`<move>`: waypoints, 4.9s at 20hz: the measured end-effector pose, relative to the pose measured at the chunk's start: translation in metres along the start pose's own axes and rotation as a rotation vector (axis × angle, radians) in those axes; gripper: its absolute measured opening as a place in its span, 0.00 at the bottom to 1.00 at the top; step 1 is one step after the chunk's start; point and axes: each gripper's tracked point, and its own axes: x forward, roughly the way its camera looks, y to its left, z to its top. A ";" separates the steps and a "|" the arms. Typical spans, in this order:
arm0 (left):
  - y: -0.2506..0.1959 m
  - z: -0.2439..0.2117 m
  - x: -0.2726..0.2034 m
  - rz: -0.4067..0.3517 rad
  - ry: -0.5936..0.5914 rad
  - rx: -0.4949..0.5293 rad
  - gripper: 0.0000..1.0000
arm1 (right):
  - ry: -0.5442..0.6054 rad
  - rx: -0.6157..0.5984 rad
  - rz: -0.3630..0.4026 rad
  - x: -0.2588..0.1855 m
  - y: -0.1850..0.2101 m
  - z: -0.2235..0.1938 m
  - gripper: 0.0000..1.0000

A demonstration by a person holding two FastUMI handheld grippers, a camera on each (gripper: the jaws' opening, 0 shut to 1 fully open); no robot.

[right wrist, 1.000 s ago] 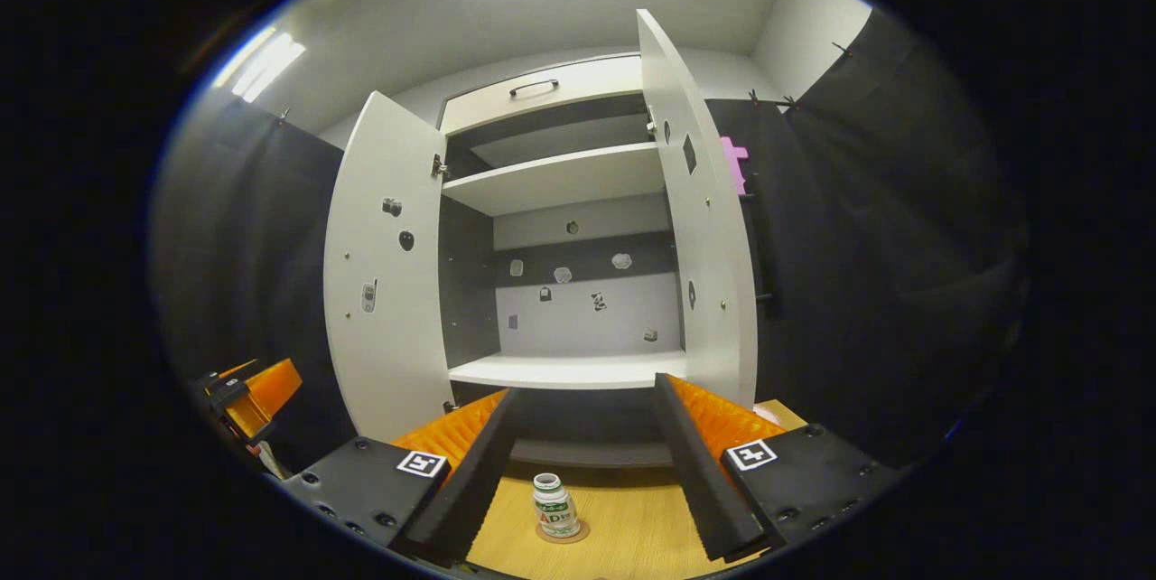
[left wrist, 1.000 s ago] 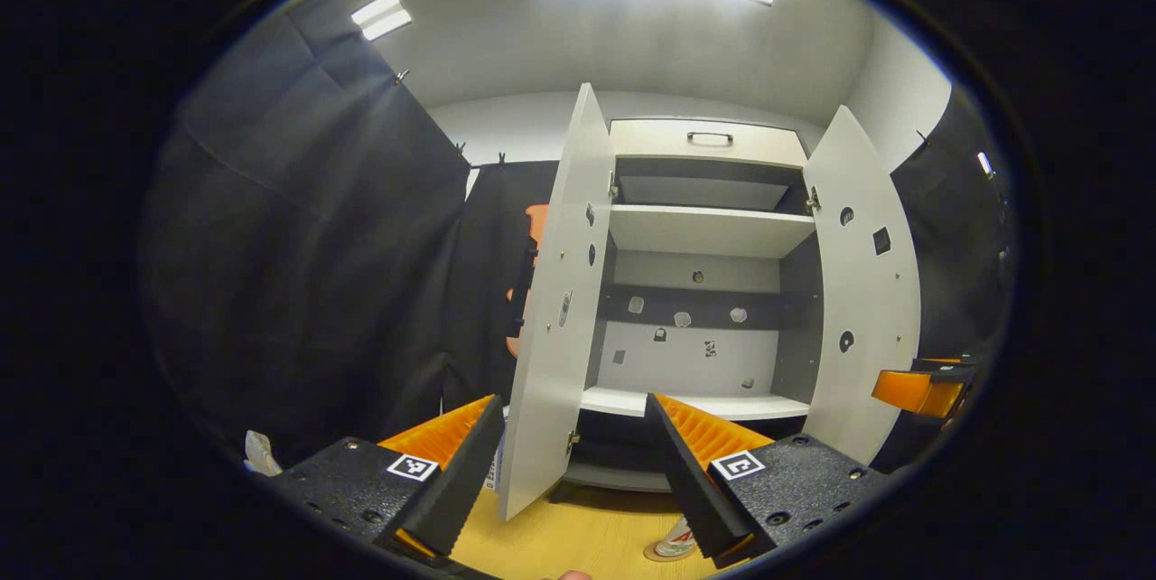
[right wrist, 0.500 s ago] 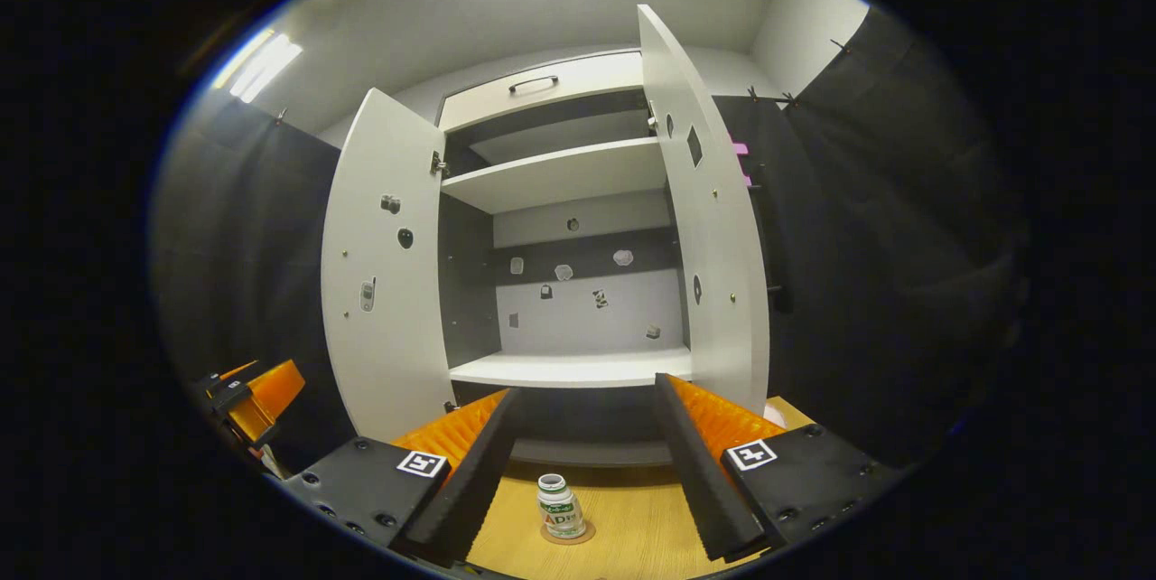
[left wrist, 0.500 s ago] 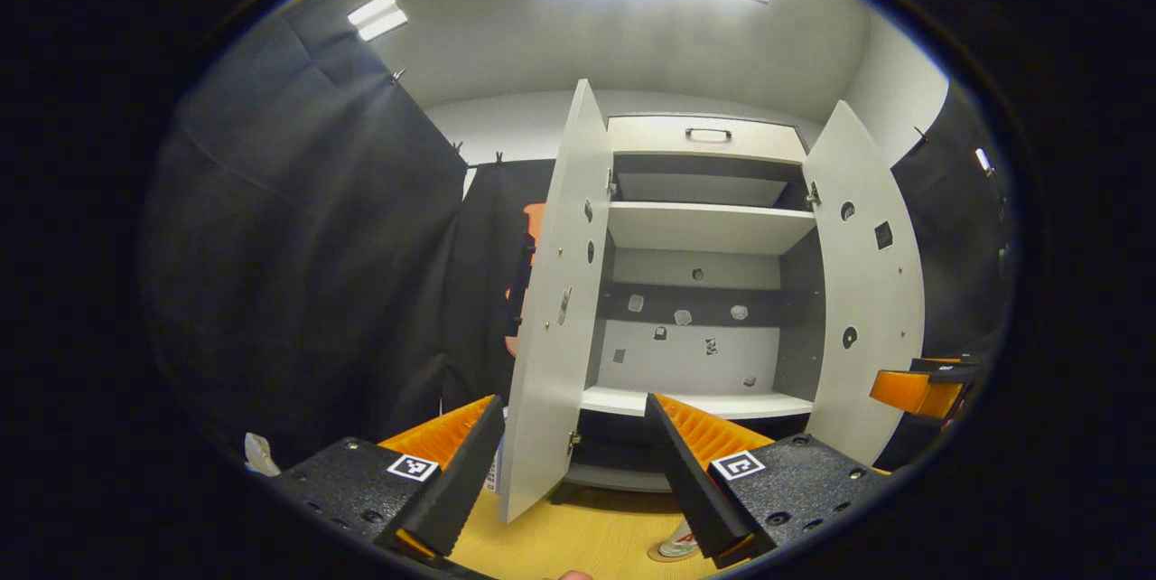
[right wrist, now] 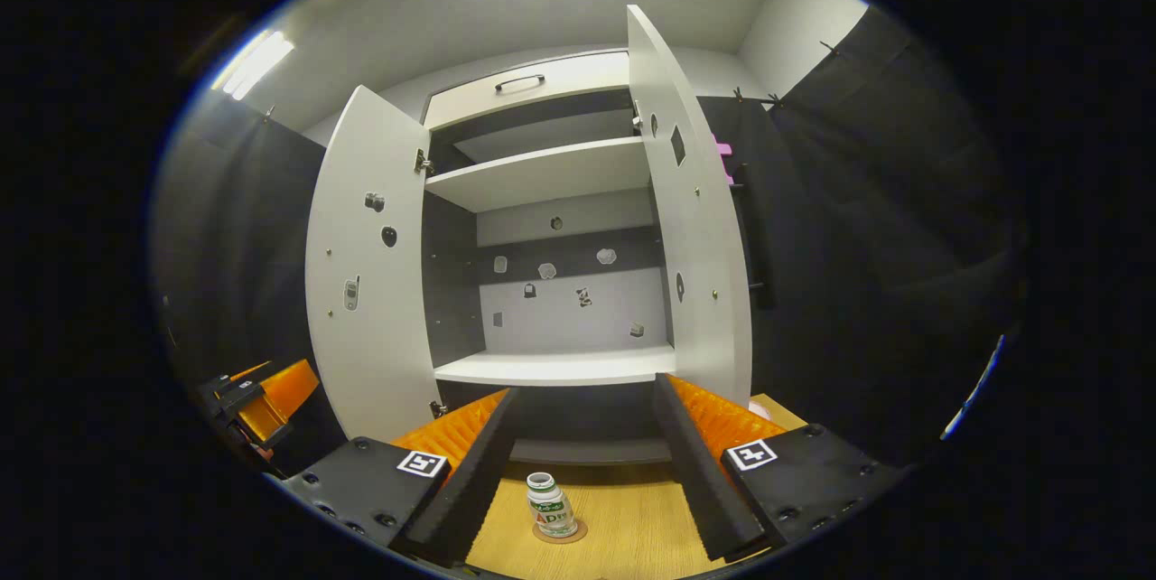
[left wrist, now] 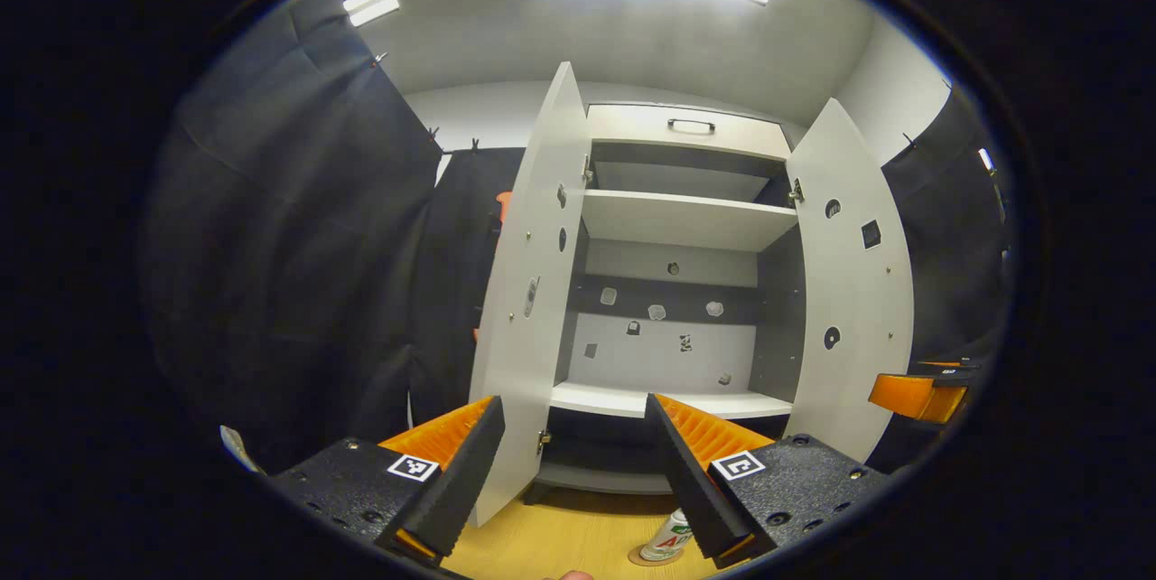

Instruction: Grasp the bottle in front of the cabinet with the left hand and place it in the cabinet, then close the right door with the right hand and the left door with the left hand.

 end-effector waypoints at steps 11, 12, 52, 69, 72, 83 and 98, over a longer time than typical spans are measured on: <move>-0.125 -0.166 0.067 -0.337 0.149 -0.121 0.95 | 0.036 -0.083 -0.167 -0.019 -0.037 0.019 0.97; -0.135 -0.186 0.068 -0.363 0.165 -0.120 0.95 | 0.039 -0.093 -0.188 -0.021 -0.039 0.018 0.97; -0.167 -0.009 0.219 -0.216 0.242 -0.022 0.69 | 0.119 -0.003 -0.135 -0.005 -0.217 -0.033 0.89; -0.231 -0.120 0.399 -0.327 0.428 0.045 0.69 | 0.092 0.010 -0.594 -0.045 -0.254 -0.041 0.98; -0.232 -0.127 0.399 -0.323 0.440 0.044 0.70 | 0.099 0.004 -0.598 -0.046 -0.254 -0.041 0.98; -0.219 -0.104 0.391 -0.308 0.351 -0.011 0.95 | 0.116 0.001 -0.555 -0.041 -0.253 -0.044 0.99; -0.168 0.022 0.242 -0.232 0.099 -0.036 0.92 | 0.121 0.003 -0.267 0.003 -0.231 -0.039 0.99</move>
